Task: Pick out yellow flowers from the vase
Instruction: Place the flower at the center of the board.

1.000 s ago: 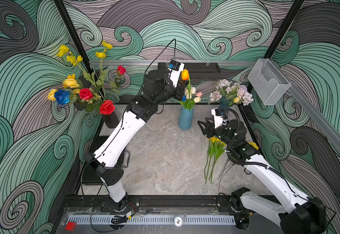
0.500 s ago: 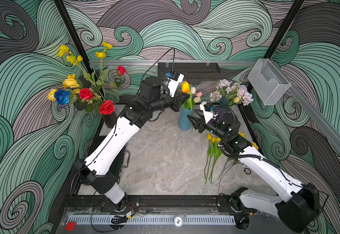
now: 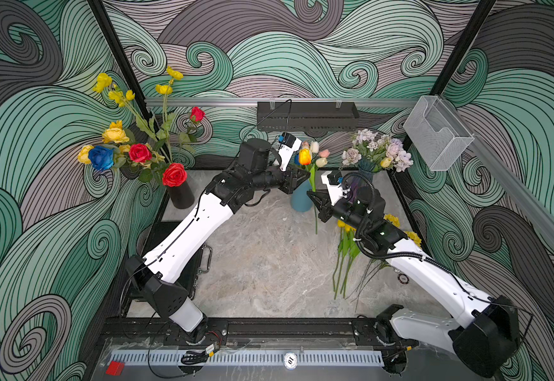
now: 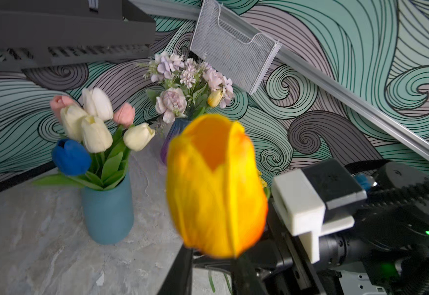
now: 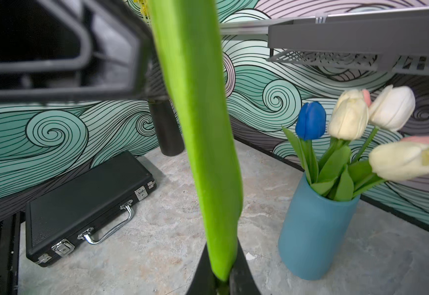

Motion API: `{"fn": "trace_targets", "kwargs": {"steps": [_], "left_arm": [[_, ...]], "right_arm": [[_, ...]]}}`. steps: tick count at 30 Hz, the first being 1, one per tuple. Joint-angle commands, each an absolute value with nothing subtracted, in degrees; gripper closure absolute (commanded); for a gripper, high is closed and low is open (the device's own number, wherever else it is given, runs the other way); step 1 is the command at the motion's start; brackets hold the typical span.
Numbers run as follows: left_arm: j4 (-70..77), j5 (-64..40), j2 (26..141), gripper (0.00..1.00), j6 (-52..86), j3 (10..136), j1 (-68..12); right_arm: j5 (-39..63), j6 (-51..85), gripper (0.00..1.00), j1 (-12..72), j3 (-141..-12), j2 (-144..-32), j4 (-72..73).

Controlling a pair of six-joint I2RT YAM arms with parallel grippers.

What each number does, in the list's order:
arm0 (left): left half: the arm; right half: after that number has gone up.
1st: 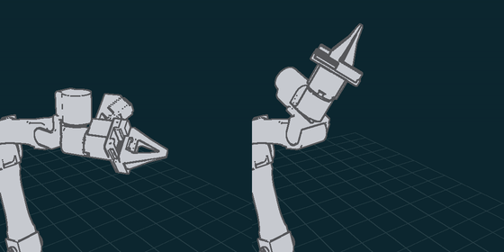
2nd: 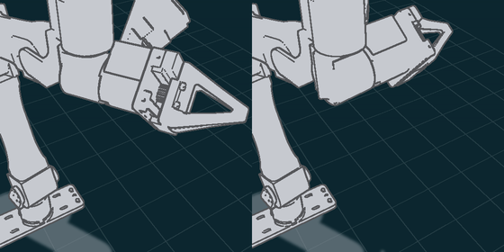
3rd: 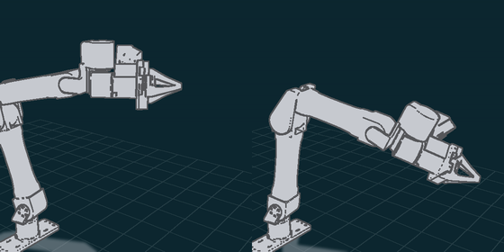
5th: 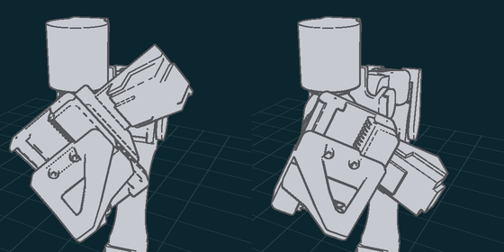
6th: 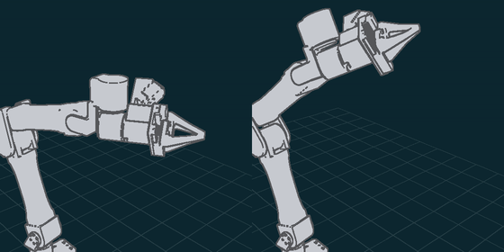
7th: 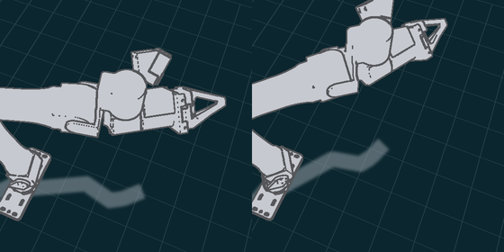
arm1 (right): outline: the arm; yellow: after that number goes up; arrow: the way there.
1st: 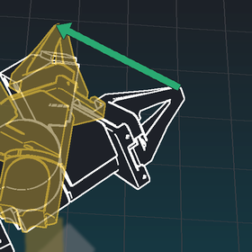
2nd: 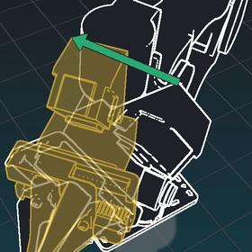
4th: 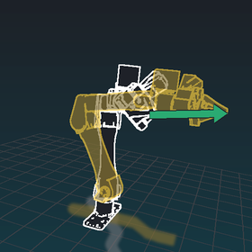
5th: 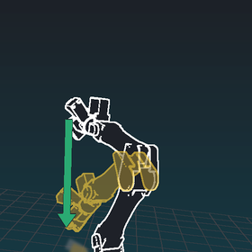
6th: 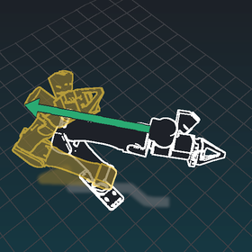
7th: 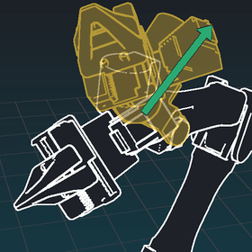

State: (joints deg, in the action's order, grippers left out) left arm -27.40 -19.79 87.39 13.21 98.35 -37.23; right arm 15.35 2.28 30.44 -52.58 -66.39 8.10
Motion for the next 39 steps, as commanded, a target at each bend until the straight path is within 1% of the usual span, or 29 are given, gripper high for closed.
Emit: {"fn": "trace_targets", "kwargs": {"steps": [1, 3, 8, 12, 16, 21, 24, 28, 29, 32, 37, 39], "left_arm": [[-21.35, -12.95, 80.05, 0.61, 14.26, 90.34, -37.09], [-16.84, -8.92, 75.15, 0.55, 14.19, 82.63, -37.08], [-8.34, 5.99, 64.22, 0.44, 16.49, 63.45, -37.05], [-6.68, 14.31, 59.97, 0.36, 18.89, 52.59, -36.91], [-5.59, 17.95, 59.75, 0.33, 20.12, 46.96, -36.82], [-2.22, 20.91, 60.46, 0.27, 18.46, 41.59, -36.74], [-0.16, 23.17, 60.13, 0.25, 16.03, 38.83, -36.74], [2.79, 24.86, 59.83, 0.24, 13.30, 35.61, -36.73], [3.35, 25.25, 59.77, 0.24, 12.78, 35.04, -36.66], [4.86, 26.36, 59.79, 0.24, 11.49, 33.60, -36.45], [6.36, 26.65, 59.26, 0.23, 11.15, 32.09, -35.82], [6.45, 26.63, 58.59, 0.23, 11.28, 31.61, -35.43]], "right_arm": [[11.90, 7.44, 0.90, 30.73, -49.82, -63.82, 2.59], [8.91, 10.99, 0.90, 30.75, -47.72, -62.20, -1.34], [-0.03, 23.49, 0.89, 30.35, -41.49, -56.87, -13.37], [-2.48, 34.35, 0.89, 28.77, -35.43, -51.98, -18.78], [-4.13, 41.40, 0.87, 25.78, -31.99, -51.13, -24.15], [-0.05, 43.82, 0.89, 19.29, -29.23, -54.93, -25.93], [-0.97, 43.51, 0.88, 18.36, -29.27, -57.43, -27.07], [-2.19, 43.75, 0.88, 18.22, -29.17, -60.08, -27.03], [-2.00, 43.86, 0.86, 18.19, -29.17, -60.70, -26.67], [-2.36, 43.79, 0.79, 18.19, -29.73, -61.78, -27.39], [-4.19, 41.77, 0.63, 18.20, -32.21, -59.96, -29.96], [-5.84, 39.51, 0.59, 18.31, -34.76, -59.01, -32.39]]}}
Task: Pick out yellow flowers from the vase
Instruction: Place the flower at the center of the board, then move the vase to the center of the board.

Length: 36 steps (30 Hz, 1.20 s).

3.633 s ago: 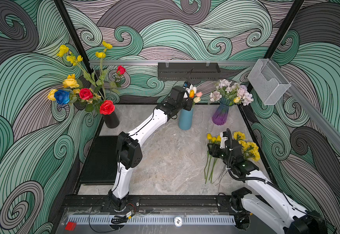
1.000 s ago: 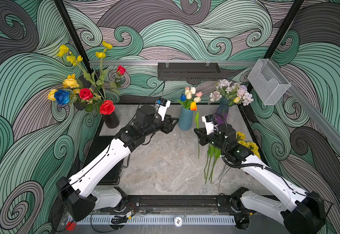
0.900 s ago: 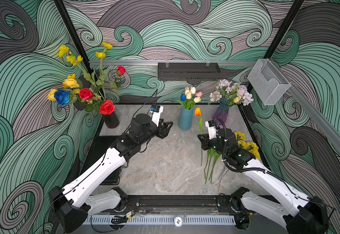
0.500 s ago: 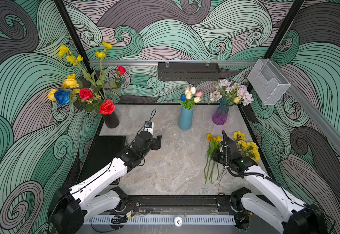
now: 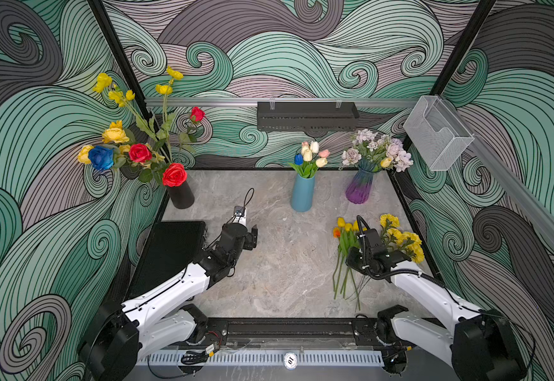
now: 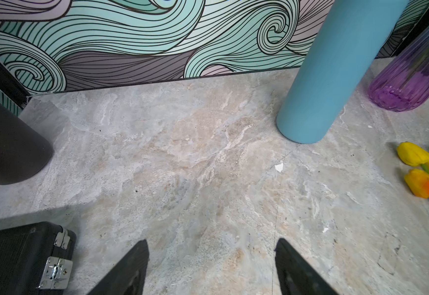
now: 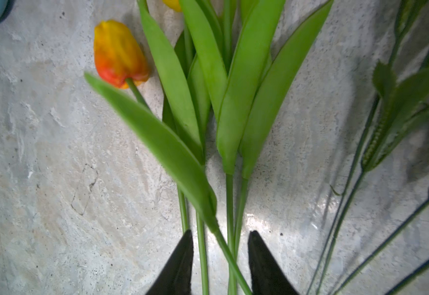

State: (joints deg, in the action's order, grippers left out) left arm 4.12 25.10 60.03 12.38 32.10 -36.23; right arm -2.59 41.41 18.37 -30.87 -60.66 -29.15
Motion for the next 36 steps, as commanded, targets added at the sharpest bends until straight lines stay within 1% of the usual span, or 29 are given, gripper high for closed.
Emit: {"fn": "trace_targets", "kwargs": {"steps": [1, 4, 8, 11, 15, 18, 21, 23, 27, 32, 36], "left_arm": [[6.59, 26.64, 58.23, 0.23, 11.32, 31.35, -35.33], [7.40, 26.64, 56.95, 0.21, 11.57, 30.35, -35.03], [8.03, 27.34, 56.23, 0.20, 12.15, 29.45, -34.64], [8.23, 27.66, 56.52, 0.20, 12.35, 29.18, -34.28], [8.17, 28.17, 56.39, 0.20, 12.58, 28.61, -33.93], [8.29, 28.45, 55.90, 0.20, 12.32, 28.36, -33.84], [8.35, 28.91, 55.98, 0.20, 12.20, 28.13, -33.75], [8.35, 28.93, 56.24, 0.20, 12.06, 28.26, -33.65], [8.35, 29.20, 56.42, 0.20, 11.92, 28.31, -33.66], [8.35, 28.74, 56.58, 0.20, 11.91, 28.37, -33.67], [8.26, 28.57, 56.87, 0.19, 11.89, 28.54, -33.66]], "right_arm": [[-6.51, 38.16, 0.58, 18.31, -36.08, -58.66, -32.92], [-5.37, 31.92, 0.53, 18.67, -38.72, -57.37, -27.80], [1.60, 23.44, 0.44, 20.14, -39.32, -59.14, -7.78], [4.23, 17.22, 0.38, 22.38, -42.46, -64.89, 4.22], [6.01, 8.67, 0.31, 25.01, -48.29, -75.05, 14.88], [6.94, 7.03, 0.21, 25.52, -50.16, -82.35, 24.59], [7.17, 5.76, 0.10, 26.14, -53.28, -88.79, 29.75], [6.71, 5.38, 0.07, 26.19, -55.07, -92.48, 32.63], [2.91, 4.00, 0.05, 26.19, -57.56, -97.64, 37.02], [-1.69, 1.70, 0.02, 26.19, -59.54, -101.48, 40.16], [-3.48, -0.12, 0.00, 26.19, -61.58, -104.76, 41.60]]}}
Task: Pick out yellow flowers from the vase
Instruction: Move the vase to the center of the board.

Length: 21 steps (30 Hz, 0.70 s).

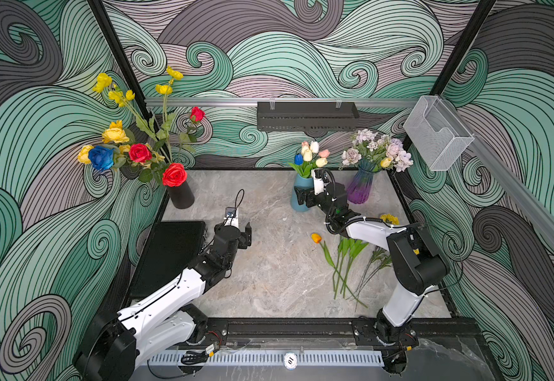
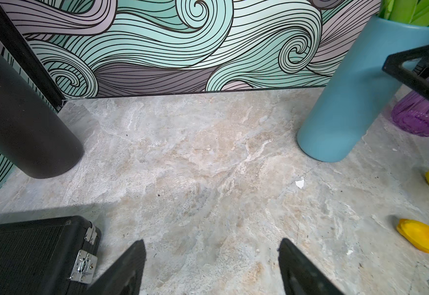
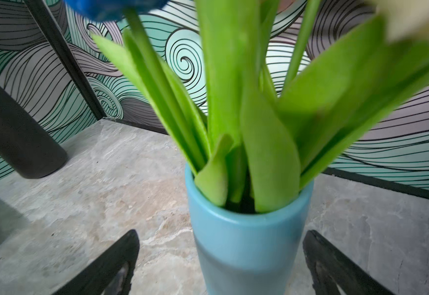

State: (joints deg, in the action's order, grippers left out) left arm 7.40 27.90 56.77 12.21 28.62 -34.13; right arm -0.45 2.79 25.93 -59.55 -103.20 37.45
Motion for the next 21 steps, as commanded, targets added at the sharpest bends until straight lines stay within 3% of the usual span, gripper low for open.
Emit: {"fn": "trace_targets", "kwargs": {"steps": [1, 7, 21], "left_arm": [[8.26, 28.57, 56.89, 0.19, 11.84, 28.52, -33.66], [8.17, 28.65, 57.04, 0.19, 11.62, 28.56, -33.57], [7.99, 28.74, 57.41, 0.19, 11.50, 28.72, -33.57]], "right_arm": [[-3.56, -0.59, 0.00, 26.17, -62.19, -105.71, 41.98], [-4.54, -3.29, 0.05, 26.19, -65.19, -110.03, 43.91], [-5.10, -5.89, 0.29, 24.61, -64.83, -111.81, 46.83]]}}
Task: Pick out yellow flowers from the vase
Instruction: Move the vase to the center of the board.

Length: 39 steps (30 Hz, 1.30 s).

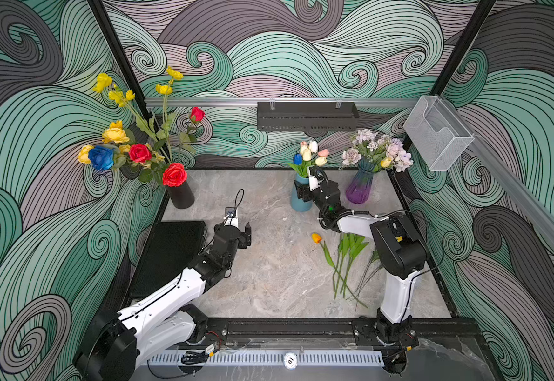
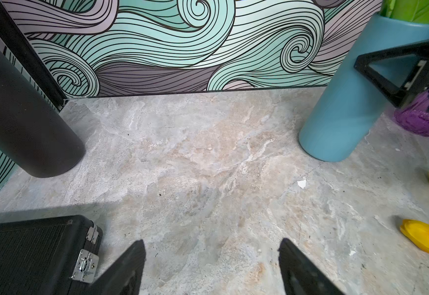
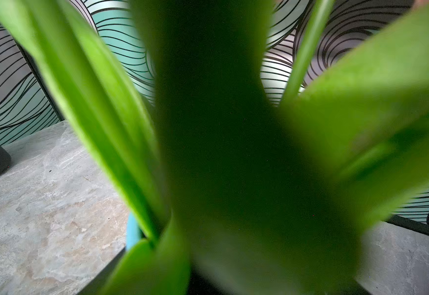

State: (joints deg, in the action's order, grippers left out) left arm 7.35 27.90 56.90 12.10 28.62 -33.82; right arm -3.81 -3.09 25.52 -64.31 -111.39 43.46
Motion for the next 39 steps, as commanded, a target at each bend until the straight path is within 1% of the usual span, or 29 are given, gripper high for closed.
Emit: {"fn": "trace_targets", "kwargs": {"steps": [1, 14, 24, 28, 39], "left_arm": [[7.98, 28.74, 57.40, 0.19, 11.51, 28.74, -33.53], [7.83, 28.91, 57.70, 0.19, 11.43, 28.81, -33.57], [8.26, 29.40, 57.76, 0.19, 11.16, 28.64, -33.49], [8.35, 29.49, 58.10, 0.19, 11.07, 28.74, -33.49], [8.59, 29.63, 58.62, 0.19, 11.02, 28.73, -33.49]], "right_arm": [[-5.11, -5.79, 0.29, 24.10, -64.64, -111.71, 47.22], [-7.05, -8.16, 0.31, 18.54, -60.99, -109.45, 48.60], [-7.52, -5.20, 0.31, 13.81, -56.77, -107.11, 49.98], [-6.49, -4.32, 0.26, 13.64, -56.59, -106.70, 49.24], [-7.09, -0.18, 0.04, 13.68, -56.34, -105.24, 46.30]]}}
